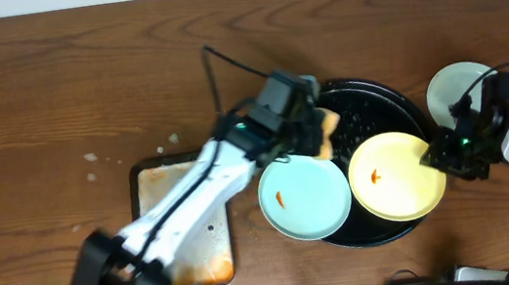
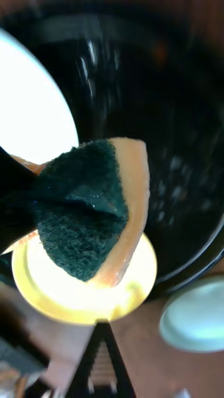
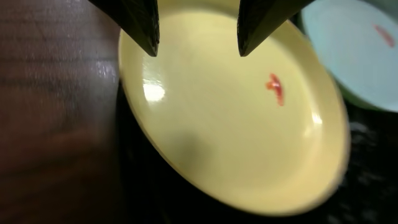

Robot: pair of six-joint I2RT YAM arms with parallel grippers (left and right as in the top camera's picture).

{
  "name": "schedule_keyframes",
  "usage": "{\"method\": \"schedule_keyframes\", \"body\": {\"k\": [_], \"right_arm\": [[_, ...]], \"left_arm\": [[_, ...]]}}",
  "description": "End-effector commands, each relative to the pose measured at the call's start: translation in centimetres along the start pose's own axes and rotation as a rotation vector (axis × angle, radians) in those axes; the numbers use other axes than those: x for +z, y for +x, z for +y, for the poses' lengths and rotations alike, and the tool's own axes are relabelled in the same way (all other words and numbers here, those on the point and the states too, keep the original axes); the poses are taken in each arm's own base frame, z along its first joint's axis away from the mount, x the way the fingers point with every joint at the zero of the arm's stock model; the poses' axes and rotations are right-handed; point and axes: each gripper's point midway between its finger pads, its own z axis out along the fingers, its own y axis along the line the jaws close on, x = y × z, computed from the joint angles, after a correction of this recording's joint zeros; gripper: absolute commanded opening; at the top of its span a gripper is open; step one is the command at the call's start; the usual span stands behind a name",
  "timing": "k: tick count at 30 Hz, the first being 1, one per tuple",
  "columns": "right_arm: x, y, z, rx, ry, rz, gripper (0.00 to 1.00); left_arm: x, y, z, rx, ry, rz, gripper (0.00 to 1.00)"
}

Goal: Clean dirty plates on tray and stack at the side

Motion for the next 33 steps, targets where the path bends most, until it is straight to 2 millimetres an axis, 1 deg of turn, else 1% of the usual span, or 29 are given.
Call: {"method": "schedule_keyframes", "body": {"k": [1, 3, 7, 10, 13, 15, 17, 21, 23, 28, 30, 33], "right_arm": [[1.3, 1.0, -1.3, 0.057, 0.046, 0.014, 0.38], [1.7, 0.9, -1.2, 0.057, 0.034, 0.005, 0.40], [1.7, 0.9, -1.2, 0.048, 0.034, 0.001, 0.40], [1.8, 0.9, -1.0, 0.048, 0.022, 0.002, 0.40], [1.7, 0.9, -1.0, 0.048, 0.021, 0.003, 0.40], [1.7, 0.9, -1.0, 0.048, 0.021, 0.003, 0.39], [1.7, 0.6, -0.9, 0.045, 0.018, -0.009, 0.40], [1.8, -1.3, 0.1, 0.022, -0.031, -0.084, 0.39], [1.9, -1.9, 0.2, 0.011, -0.026, -0.111, 0.39], [1.8, -2.8, 0.2, 0.021, -0.020, -0.153, 0.38], [1.7, -3.1, 0.7, 0.016, -0.048, -0.161, 0.36], [1.2, -3.2, 0.9, 0.013, -0.052, -0.168, 0.36]], "left_arm": [[2.5, 1.0, -3.2, -0.035, 0.169, 0.110, 0.07], [3.7, 1.4, -3.9, -0.019, 0.176, 0.130, 0.07], [5.7, 2.4, -5.6, 0.048, 0.179, 0.141, 0.07], [6.7, 3.5, -6.6, 0.086, 0.160, 0.153, 0.07], [7.5, 5.0, -7.5, 0.110, 0.165, 0.182, 0.07], [7.8, 5.6, -7.9, 0.124, 0.166, 0.194, 0.07], [7.9, 5.8, -7.9, 0.133, 0.156, 0.193, 0.07], [7.9, 5.2, -7.3, 0.132, 0.139, 0.177, 0.07], [7.8, 4.9, -7.1, 0.126, 0.136, 0.170, 0.08], [8.1, 5.3, -7.5, 0.146, 0.139, 0.174, 0.07], [8.5, 5.6, -7.5, 0.157, 0.122, 0.168, 0.07], [9.2, 5.7, -7.4, 0.164, 0.112, 0.164, 0.07]]}}
